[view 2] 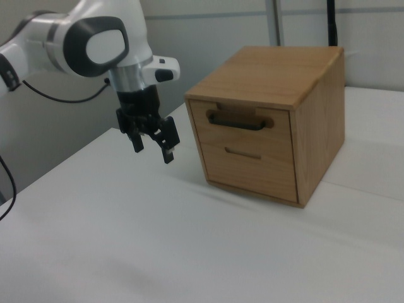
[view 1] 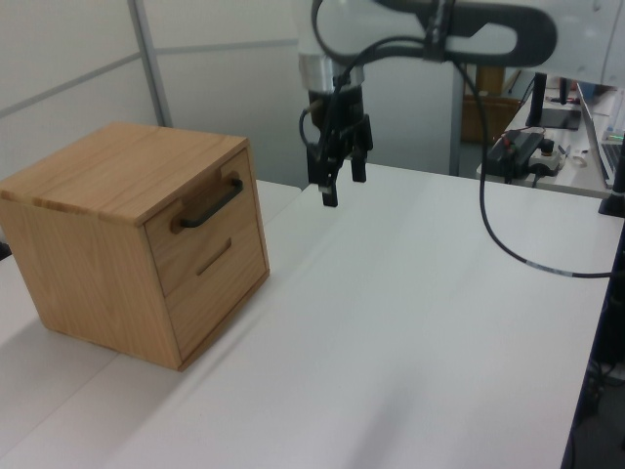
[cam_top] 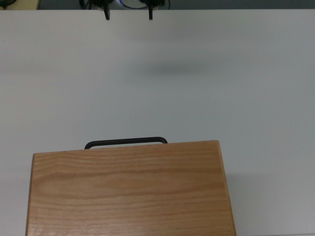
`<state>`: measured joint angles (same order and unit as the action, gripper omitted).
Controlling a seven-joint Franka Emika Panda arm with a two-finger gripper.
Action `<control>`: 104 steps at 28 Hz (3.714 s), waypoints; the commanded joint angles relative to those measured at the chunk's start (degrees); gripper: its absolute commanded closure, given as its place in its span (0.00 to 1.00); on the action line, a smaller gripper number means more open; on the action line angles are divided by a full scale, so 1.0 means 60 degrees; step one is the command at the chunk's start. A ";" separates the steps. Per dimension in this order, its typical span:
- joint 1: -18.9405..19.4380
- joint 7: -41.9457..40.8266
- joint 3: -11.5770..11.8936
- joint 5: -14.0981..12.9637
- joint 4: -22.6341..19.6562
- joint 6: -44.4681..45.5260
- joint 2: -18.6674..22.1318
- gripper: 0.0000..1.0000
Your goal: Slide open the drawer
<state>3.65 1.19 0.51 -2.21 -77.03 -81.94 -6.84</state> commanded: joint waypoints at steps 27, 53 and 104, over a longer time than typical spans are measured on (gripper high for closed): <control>-0.0711 -0.2375 0.0134 -0.0467 -0.1516 -0.0493 0.0934 0.00; -0.0871 -0.3504 0.0353 0.0530 -0.1487 0.0591 0.0891 0.00; -0.0037 1.0173 -0.0130 0.0427 -0.1605 -0.5619 -0.0720 0.00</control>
<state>3.33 60.94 -0.09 1.32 -86.25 -110.20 -9.06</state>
